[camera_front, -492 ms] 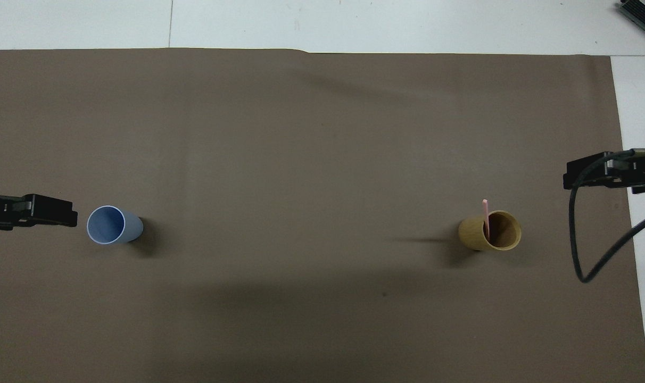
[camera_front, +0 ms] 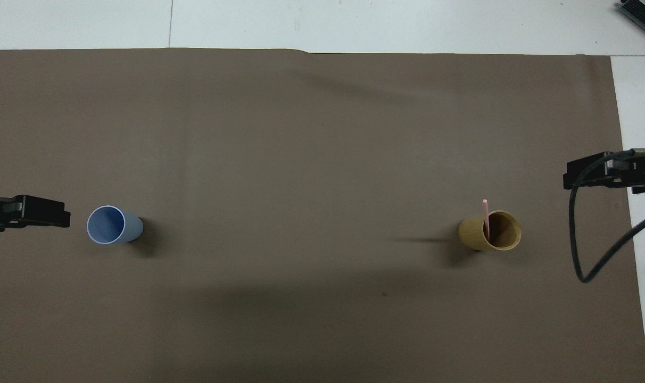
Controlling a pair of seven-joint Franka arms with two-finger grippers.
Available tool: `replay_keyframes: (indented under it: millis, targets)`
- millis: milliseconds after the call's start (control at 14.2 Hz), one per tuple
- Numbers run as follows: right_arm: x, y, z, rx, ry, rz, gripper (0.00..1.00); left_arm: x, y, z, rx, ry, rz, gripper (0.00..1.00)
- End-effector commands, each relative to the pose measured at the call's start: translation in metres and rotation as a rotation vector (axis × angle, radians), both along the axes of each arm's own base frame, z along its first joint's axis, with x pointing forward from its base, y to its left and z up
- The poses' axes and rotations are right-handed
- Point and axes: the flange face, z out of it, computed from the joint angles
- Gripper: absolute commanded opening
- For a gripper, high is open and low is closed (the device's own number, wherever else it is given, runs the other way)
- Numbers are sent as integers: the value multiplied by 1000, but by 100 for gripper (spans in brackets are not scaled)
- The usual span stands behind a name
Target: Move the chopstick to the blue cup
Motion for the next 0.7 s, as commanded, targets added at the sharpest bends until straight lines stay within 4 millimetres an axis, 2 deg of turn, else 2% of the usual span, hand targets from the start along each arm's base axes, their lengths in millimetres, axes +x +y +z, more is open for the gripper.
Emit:
replay_keyframes:
  millis: [0, 70, 211, 281, 422, 633]
  targets:
    - [0, 0, 0, 8, 7, -15, 100, -11, -2, 10, 20, 29, -13, 100]
    - [0, 0, 0, 8, 7, -13, 100, -14, -3, 11, 19, 26, -16, 100]
    - [0, -1, 0, 8, 9, -15, 100, -7, 9, 13, 1, -25, 14, 100]
    - [0, -1, 0, 8, 9, -13, 100, -4, 18, 2, 3, -21, 25, 100]
    - [0, -1, 0, 8, 9, -13, 100, 0, 29, -44, 2, 21, -15, 100]
    - [0, -1, -1, 8, 10, -13, 100, 4, 49, -123, 2, -27, -40, 100]
